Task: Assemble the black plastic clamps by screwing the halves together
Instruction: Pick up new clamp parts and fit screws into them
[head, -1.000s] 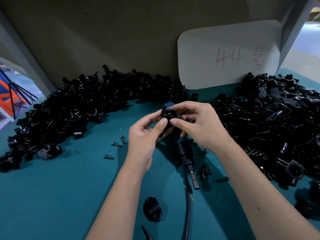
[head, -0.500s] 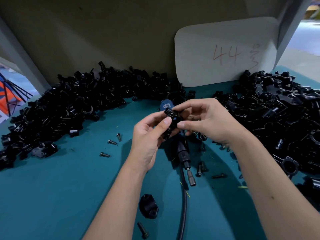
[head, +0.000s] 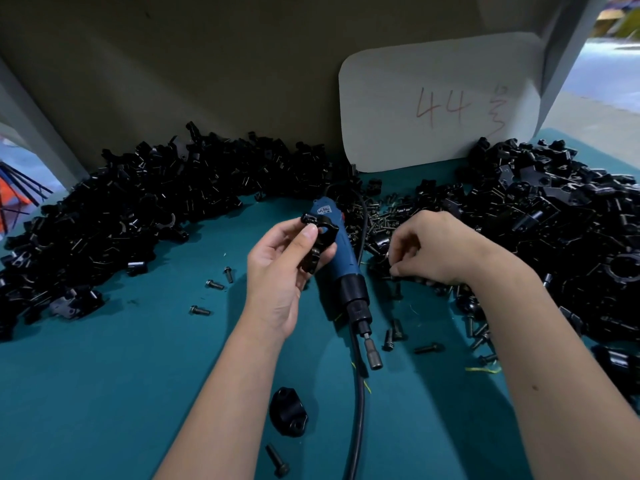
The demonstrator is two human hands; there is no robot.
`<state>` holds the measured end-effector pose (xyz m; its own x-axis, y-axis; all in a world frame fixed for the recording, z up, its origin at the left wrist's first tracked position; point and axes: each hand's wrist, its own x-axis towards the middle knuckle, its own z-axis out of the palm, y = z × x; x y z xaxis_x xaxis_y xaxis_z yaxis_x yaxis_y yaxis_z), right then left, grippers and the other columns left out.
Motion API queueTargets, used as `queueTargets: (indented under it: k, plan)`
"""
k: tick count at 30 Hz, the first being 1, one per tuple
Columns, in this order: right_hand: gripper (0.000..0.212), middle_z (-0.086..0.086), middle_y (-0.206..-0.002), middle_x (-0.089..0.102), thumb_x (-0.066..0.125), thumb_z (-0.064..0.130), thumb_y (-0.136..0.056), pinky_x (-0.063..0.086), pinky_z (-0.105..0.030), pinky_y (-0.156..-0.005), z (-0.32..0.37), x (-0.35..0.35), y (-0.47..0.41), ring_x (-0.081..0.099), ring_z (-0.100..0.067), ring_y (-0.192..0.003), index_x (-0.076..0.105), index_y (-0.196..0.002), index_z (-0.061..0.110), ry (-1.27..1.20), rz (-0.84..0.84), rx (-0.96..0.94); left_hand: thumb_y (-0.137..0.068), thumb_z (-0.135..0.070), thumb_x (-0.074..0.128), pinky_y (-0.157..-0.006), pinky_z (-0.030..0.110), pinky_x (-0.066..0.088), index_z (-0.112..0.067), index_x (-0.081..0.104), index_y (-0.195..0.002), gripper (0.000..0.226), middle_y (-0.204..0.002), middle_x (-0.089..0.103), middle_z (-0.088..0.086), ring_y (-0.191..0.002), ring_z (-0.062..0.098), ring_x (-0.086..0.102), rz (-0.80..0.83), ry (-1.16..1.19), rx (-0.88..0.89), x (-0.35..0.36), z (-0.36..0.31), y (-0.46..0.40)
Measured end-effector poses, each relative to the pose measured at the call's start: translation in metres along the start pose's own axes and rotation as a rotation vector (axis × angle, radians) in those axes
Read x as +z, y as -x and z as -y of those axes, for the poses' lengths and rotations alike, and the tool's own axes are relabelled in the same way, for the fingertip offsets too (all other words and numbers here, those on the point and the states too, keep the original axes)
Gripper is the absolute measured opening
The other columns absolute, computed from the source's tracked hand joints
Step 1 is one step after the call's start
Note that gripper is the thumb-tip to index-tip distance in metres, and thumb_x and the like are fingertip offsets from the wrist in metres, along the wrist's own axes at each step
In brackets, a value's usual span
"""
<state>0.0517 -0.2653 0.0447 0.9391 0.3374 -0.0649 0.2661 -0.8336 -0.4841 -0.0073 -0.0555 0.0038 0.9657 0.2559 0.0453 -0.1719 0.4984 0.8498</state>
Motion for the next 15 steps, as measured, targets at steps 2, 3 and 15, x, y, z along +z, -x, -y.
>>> queueTargets:
  k: [2, 3, 15]
  plan:
    - [0.016, 0.004, -0.072, 0.072, 0.088, 0.022, -0.081, 0.058, -0.027, -0.059, 0.003, 0.0, 0.0, 0.071, -0.02, -0.07, 0.076, -0.071, 0.021, 0.026, 0.022, 0.027, -0.082, -0.012, 0.074, -0.073, 0.026, 0.062, -0.02, 0.081, -0.082, 0.01, -0.103, 0.076, 0.015, -0.091, 0.03, 0.073, -0.011, 0.023, -0.001, -0.001, -0.001, -0.001]
    - [0.018, 0.002, -0.072, 0.074, 0.088, 0.024, -0.082, 0.057, -0.026, -0.057, 0.004, 0.001, 0.0, 0.069, -0.02, -0.068, 0.076, -0.07, 0.019, 0.026, 0.039, 0.038, -0.079, -0.013, 0.075, -0.073, 0.026, 0.062, -0.018, 0.08, -0.084, 0.008, -0.103, 0.075, 0.015, -0.091, 0.031, 0.073, -0.015, 0.035, -0.001, -0.001, -0.001, -0.001]
    - [0.012, 0.011, -0.072, 0.065, 0.082, 0.021, -0.087, 0.042, -0.015, -0.053, 0.017, 0.009, -0.001, 0.057, -0.003, -0.063, 0.074, -0.079, 0.023, 0.071, 0.182, -0.04, -0.085, -0.009, 0.073, -0.079, 0.03, 0.063, -0.012, 0.074, -0.096, 0.012, -0.098, 0.076, 0.011, -0.085, 0.029, 0.074, -0.01, -0.014, 0.036, -0.005, 0.002, -0.003]
